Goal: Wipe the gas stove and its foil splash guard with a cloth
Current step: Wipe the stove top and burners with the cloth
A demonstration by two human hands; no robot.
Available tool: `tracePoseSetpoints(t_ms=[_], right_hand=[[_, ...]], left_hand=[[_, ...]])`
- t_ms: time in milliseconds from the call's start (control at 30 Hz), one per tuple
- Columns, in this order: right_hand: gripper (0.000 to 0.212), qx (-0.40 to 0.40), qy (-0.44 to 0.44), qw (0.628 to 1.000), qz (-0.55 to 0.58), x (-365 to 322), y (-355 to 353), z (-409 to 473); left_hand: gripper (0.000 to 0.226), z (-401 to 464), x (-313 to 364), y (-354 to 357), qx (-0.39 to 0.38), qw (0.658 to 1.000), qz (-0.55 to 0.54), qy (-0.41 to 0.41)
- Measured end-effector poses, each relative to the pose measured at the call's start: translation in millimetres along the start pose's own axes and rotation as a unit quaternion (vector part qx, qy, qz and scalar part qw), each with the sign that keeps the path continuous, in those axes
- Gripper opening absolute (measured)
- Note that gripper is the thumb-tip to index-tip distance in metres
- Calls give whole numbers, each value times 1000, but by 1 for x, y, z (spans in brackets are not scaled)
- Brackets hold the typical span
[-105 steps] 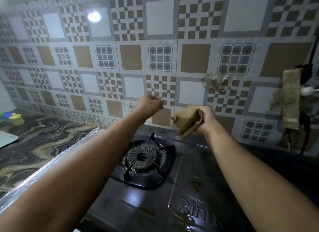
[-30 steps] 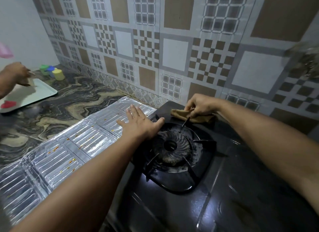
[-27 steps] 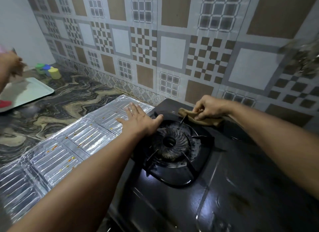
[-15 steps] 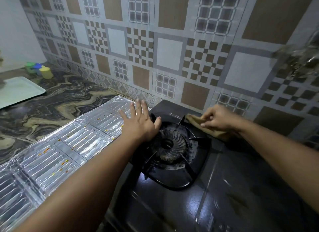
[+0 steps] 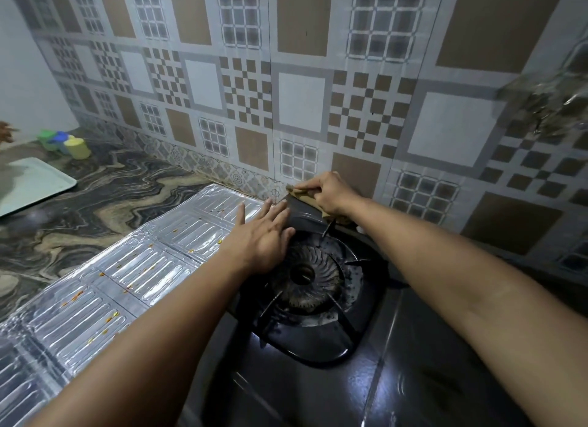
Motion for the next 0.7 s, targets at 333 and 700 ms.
tracePoseSetpoints(t_ms=[333, 700], right_hand=[[51, 51, 77, 993, -68, 52, -47, -104], [37, 58, 43, 996, -59, 26, -54, -233]], left_hand=[[55, 0, -3, -7, -46, 998, -19, -32], [62, -14, 109, -33, -25, 998, -55, 31]])
Point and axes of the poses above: each hand's wrist, its own z-axis towards the middle knuckle, its own y-axis out of the palm, x = y × z, the point moved 4 cm from there along z, towards the middle knuckle, and after that the axes turned 4 degrees about -y, right-handed, at the moved point
